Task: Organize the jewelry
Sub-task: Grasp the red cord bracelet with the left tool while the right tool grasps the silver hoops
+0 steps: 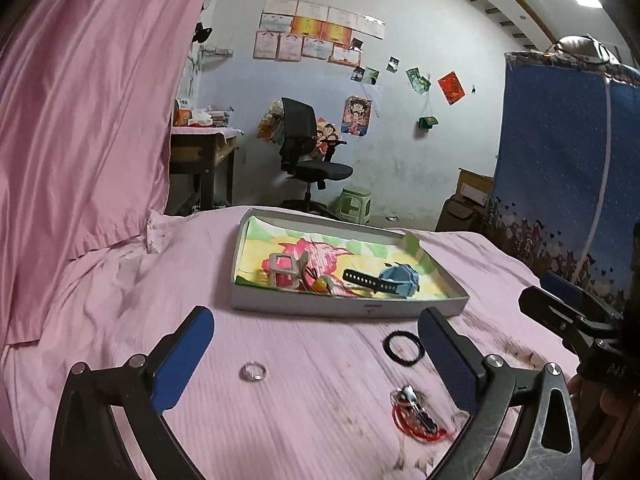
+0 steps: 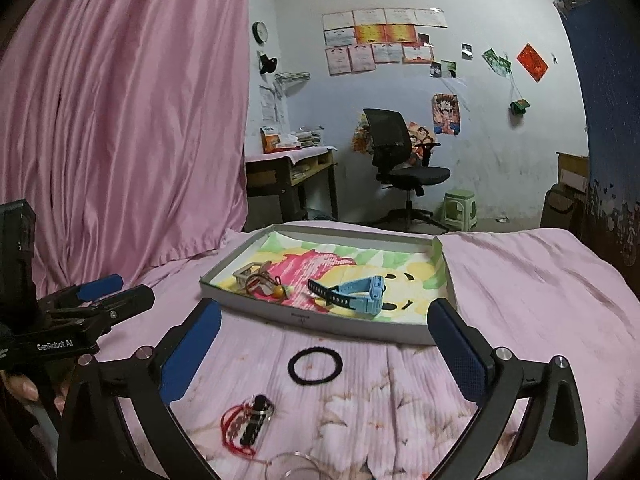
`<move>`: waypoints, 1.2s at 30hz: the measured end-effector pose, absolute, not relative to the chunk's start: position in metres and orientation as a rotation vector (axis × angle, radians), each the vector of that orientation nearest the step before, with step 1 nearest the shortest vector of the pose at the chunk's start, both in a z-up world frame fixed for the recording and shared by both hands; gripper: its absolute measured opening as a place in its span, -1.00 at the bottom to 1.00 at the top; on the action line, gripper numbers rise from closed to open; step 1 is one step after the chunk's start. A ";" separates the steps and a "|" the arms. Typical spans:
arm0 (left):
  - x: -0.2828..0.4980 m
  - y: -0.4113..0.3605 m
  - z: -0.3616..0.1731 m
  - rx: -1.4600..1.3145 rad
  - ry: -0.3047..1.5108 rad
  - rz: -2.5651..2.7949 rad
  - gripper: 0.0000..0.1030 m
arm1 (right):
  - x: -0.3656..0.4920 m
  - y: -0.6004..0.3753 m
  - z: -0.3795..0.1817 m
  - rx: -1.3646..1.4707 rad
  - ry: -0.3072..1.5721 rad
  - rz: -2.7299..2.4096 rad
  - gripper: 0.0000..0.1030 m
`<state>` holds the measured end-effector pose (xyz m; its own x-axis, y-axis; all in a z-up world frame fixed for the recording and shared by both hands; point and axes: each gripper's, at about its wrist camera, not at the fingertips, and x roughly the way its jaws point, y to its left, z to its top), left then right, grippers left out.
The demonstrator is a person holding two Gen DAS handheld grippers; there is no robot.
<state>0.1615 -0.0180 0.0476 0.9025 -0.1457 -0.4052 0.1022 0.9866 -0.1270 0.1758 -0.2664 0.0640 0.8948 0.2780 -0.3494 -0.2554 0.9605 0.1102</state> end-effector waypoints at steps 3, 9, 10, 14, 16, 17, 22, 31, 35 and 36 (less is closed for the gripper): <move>0.150 -0.020 0.043 -0.095 0.430 -0.136 0.99 | 0.165 -0.269 0.062 0.053 0.375 0.286 0.97; 0.139 -0.021 0.033 -0.088 0.469 -0.156 0.99 | 0.151 -0.277 0.053 0.021 0.400 0.287 0.97; 0.140 -0.022 0.032 -0.086 0.481 -0.164 0.99 | 0.150 -0.278 0.051 0.014 0.406 0.286 0.97; 0.137 -0.025 0.026 -0.081 0.522 -0.188 0.99 | 0.146 -0.284 0.042 -0.012 0.445 0.294 0.97; 0.137 -0.027 0.022 -0.078 0.546 -0.204 0.99 | 0.147 -0.286 0.038 -0.016 0.471 0.299 0.97; 0.138 -0.028 0.020 -0.075 0.561 -0.212 0.99 | 0.148 -0.287 0.035 -0.017 0.491 0.303 0.97; 0.143 -0.036 0.010 -0.071 0.651 -0.261 0.99 | 0.152 -0.290 0.018 -0.036 0.587 0.302 0.97; 0.159 -0.048 -0.006 -0.096 0.784 -0.369 0.76 | 0.163 -0.289 -0.016 -0.024 0.748 0.333 0.54; 0.166 -0.054 -0.012 -0.107 0.825 -0.396 0.56 | 0.166 -0.282 -0.024 -0.034 0.782 0.352 0.31; 0.168 -0.055 -0.013 -0.113 0.835 -0.402 0.52 | 0.166 -0.280 -0.026 -0.037 0.790 0.362 0.24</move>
